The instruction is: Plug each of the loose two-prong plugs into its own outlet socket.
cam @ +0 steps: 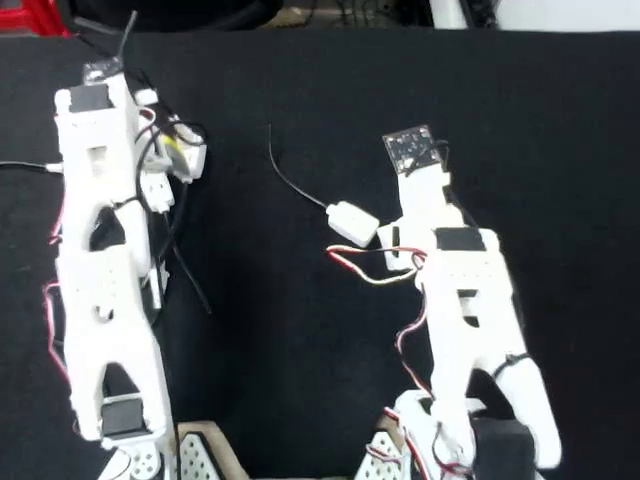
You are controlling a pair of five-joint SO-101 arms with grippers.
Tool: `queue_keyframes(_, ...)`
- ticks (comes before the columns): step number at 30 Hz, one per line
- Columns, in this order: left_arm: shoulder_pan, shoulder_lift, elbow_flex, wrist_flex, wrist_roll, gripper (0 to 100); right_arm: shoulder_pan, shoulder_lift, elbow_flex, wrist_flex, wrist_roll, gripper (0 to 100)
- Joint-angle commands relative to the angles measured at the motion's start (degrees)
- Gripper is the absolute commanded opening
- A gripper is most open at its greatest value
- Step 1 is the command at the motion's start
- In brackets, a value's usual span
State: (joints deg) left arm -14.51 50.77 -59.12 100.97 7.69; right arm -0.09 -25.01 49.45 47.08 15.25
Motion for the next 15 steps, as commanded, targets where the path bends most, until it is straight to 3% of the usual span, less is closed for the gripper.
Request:
queue_keyframes(1, -0.7, -14.4, 14.9, -3.4, -1.5, 29, -1.0, -0.6, -0.2, -1.7, 0.4, 3.5)
queue_keyframes(9, -3.5, -18.5, 34.7, -21.3, -1.7, 28, -1.0, 0.8, -0.6, -2.0, 0.4, 3.5)
queue_keyframes(15, -3.5, -18.6, 39.3, -31.6, 2.9, 28, -1.0, 0.8, -0.6, -2.0, 0.4, 3.5)
